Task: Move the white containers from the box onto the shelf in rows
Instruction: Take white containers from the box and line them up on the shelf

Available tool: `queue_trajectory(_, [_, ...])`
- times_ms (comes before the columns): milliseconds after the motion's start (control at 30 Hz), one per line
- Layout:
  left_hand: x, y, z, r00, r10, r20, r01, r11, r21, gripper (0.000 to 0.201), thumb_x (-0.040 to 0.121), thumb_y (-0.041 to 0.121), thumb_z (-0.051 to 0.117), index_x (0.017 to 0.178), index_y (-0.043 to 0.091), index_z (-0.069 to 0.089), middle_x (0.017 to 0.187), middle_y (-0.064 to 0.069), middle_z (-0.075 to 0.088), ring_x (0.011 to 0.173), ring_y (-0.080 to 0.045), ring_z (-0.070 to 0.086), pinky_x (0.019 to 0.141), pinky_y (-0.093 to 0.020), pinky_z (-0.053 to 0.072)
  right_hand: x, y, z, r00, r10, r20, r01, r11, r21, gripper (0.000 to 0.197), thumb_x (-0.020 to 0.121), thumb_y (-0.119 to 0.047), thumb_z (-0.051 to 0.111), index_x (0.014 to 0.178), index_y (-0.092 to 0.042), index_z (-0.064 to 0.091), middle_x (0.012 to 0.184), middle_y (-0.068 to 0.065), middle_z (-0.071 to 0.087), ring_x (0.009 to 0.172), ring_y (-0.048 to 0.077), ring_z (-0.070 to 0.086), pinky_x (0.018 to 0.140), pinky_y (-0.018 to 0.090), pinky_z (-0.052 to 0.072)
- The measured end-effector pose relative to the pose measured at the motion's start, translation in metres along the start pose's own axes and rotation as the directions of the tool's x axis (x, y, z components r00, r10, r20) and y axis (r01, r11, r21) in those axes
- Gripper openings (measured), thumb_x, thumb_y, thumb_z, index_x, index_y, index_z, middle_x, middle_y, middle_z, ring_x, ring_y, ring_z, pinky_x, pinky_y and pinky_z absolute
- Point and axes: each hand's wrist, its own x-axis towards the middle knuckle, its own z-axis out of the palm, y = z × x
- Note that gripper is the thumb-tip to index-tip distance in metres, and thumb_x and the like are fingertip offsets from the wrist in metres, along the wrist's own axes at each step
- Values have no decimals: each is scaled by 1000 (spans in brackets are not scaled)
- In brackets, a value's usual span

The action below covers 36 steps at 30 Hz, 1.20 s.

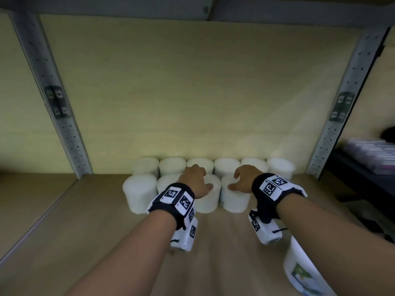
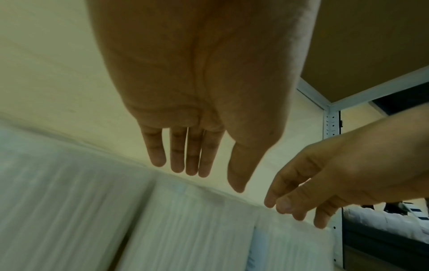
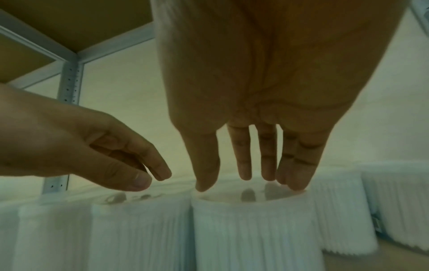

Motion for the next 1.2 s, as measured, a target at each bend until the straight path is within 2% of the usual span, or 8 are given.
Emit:
queue_trajectory(167, [10,-1,2,1000,9,6,-9,999,39,56,89,40,59,133,8,48,138,-9,44,127,-26,44,106,-39,40,12,0,5,1000,1,-4,-1,999,-47,59,85,-47,62,126,-6,53,130,12,54,118,27,55,100,36,47])
queue_trajectory(567, [11,0,7,999,33,-22,-31,997,71,56,90,38,58,135,8,44,138,-9,42,128,-25,41,107,-36,38,11,1,4,999,-41,-9,40,997,-66,54,87,-41,63,126,-4,55,129,12,56,117,27,56,99,33,47])
queue_trajectory(733, [12,0,8,999,32,-23,-31,997,68,56,90,38,58,135,8,44,138,-10,41,129,-26,40,108,-37,37,9,5,1,997,-71,38,73,996,-49,55,87,-25,66,138,-13,46,142,6,45,129,22,48,103,28,41])
queue_trajectory(833, [12,0,8,999,34,-25,-32,997,64,56,90,38,58,135,8,44,138,-10,42,128,-26,41,108,-37,37,7,7,-2,993,-95,66,97,995,-26,55,88,-9,63,139,-16,47,144,5,44,130,22,47,102,26,41])
queue_trajectory(900, [11,-1,8,999,35,-28,-33,997,64,55,90,37,58,135,7,45,138,-10,42,128,-26,41,107,-37,38,7,7,-2,992,-100,75,101,995,-6,55,88,-5,59,139,-18,47,144,5,43,130,22,47,100,26,43])
queue_trajectory(967, [10,-1,9,999,34,-28,-33,998,61,55,91,37,58,135,7,45,137,-10,42,128,-26,41,107,-37,37,9,7,-3,995,-81,56,81,997,8,52,87,-13,61,138,-17,47,142,5,46,127,23,49,98,27,44])
queue_trajectory(1100, [10,-2,9,999,36,-29,-35,997,62,55,91,37,58,135,7,45,137,-10,42,128,-26,40,107,-38,37,11,6,-3,999,-23,-22,23,1000,-12,54,89,-41,59,132,-9,53,135,9,53,122,25,53,101,31,46])
queue_trajectory(1200, [11,-2,9,999,37,-31,-35,997,64,55,90,37,58,135,7,45,137,-10,42,128,-26,40,107,-38,37,12,6,0,1000,-13,-7,13,999,-33,60,86,-48,60,130,-7,52,133,10,54,120,25,55,100,33,47])
